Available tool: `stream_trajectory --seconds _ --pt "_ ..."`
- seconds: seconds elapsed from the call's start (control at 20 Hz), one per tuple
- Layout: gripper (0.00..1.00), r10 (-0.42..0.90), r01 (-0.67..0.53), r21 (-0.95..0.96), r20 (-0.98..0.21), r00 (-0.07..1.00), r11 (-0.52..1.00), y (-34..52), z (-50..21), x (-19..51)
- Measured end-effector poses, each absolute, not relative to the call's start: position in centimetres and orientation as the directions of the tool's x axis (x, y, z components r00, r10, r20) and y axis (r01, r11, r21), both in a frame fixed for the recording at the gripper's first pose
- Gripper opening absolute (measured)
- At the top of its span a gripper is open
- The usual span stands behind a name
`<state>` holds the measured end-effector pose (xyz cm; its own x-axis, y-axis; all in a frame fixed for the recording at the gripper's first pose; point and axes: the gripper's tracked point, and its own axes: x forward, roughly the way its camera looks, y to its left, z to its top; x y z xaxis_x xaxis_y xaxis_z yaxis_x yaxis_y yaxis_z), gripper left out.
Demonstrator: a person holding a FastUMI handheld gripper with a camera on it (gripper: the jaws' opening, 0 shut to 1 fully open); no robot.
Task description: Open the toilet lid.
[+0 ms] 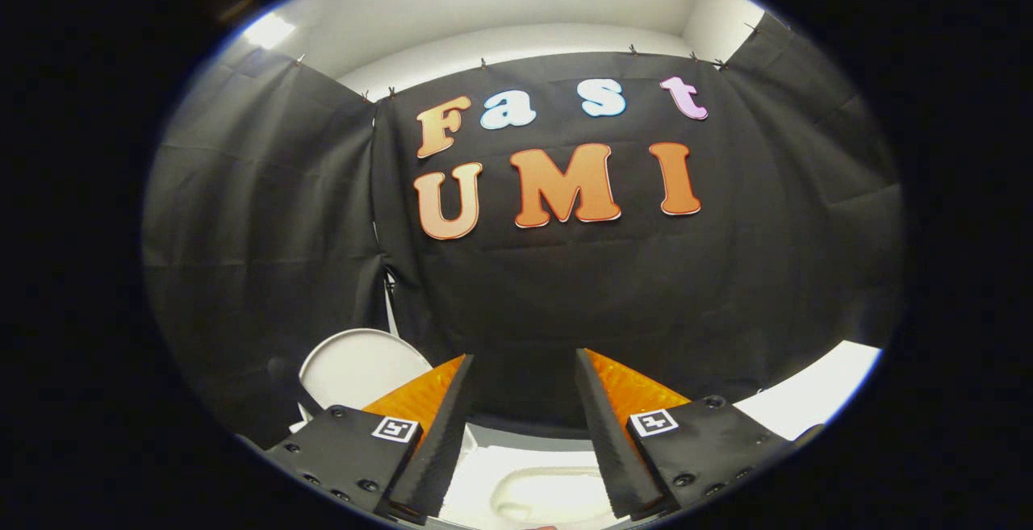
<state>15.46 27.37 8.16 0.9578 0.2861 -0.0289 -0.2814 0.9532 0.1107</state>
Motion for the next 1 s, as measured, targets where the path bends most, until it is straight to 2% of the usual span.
stream_trajectory --seconds 0.2,0.7,1.0 --pt "0.81 0.267 -0.264 0.067 -0.052 0.962 0.962 21.8 6.7 14.4" --pt "0.81 0.094 -0.09 0.055 -0.074 0.993 0.994 6.3 3.1 10.6" --pt "0.81 0.041 -0.039 0.028 -0.088 0.995 0.999 1.5 0.0 7.8"
